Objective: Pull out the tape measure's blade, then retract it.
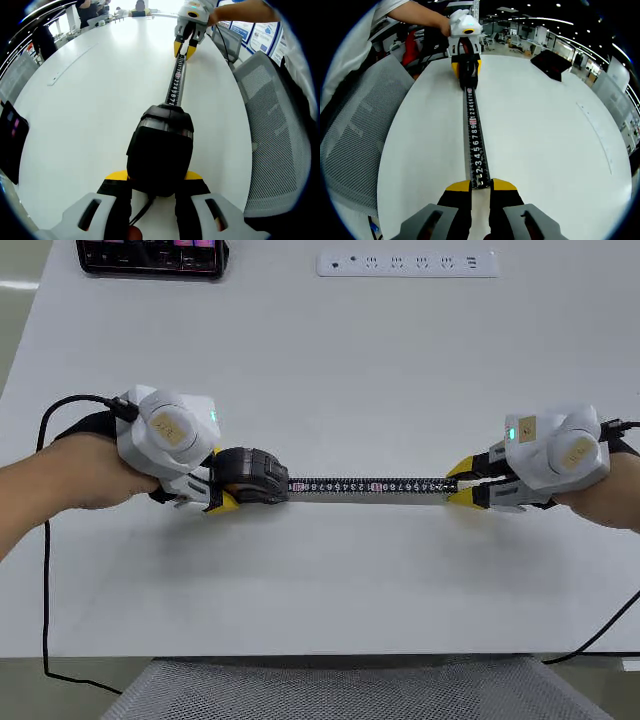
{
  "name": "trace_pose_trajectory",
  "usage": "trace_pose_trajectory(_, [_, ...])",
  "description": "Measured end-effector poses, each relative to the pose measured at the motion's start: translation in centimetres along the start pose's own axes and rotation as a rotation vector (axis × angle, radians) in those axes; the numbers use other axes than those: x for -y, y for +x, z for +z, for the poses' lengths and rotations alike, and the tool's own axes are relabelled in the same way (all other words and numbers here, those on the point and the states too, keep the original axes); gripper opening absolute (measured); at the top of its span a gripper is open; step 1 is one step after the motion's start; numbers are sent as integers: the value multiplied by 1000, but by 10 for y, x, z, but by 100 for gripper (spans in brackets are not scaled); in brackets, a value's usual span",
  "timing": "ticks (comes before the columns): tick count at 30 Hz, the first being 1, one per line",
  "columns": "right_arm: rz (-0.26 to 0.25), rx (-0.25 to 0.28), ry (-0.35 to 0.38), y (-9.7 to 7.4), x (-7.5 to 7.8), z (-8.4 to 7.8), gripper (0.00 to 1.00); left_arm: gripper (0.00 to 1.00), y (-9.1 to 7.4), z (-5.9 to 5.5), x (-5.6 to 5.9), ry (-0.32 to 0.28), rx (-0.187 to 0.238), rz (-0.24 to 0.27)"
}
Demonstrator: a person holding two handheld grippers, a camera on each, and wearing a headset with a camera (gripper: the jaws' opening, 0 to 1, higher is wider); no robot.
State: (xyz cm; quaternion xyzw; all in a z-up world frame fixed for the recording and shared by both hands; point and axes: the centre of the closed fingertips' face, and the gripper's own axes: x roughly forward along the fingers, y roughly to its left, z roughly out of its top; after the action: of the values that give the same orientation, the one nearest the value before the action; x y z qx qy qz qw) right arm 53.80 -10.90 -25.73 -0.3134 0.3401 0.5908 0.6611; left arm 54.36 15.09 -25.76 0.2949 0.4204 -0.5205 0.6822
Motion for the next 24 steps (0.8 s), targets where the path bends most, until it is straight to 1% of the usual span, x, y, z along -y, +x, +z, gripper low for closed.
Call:
trace_pose_trajectory(5, [2,-13,-2,-3,0,-3,9,28,0,0,0,1,0,0])
trace_pose_trajectory(12, [7,-31,4,-6,0,-12,8,28,0,0,0,2,-1,0])
trace_pose_trajectory(16, [8,-41,16,-9,0,-18,8,28,0,1,0,3,-1,2])
trace_pose_trajectory(24, [13,-66,27,-12,0,-23,8,28,0,1,0,3,-2,5])
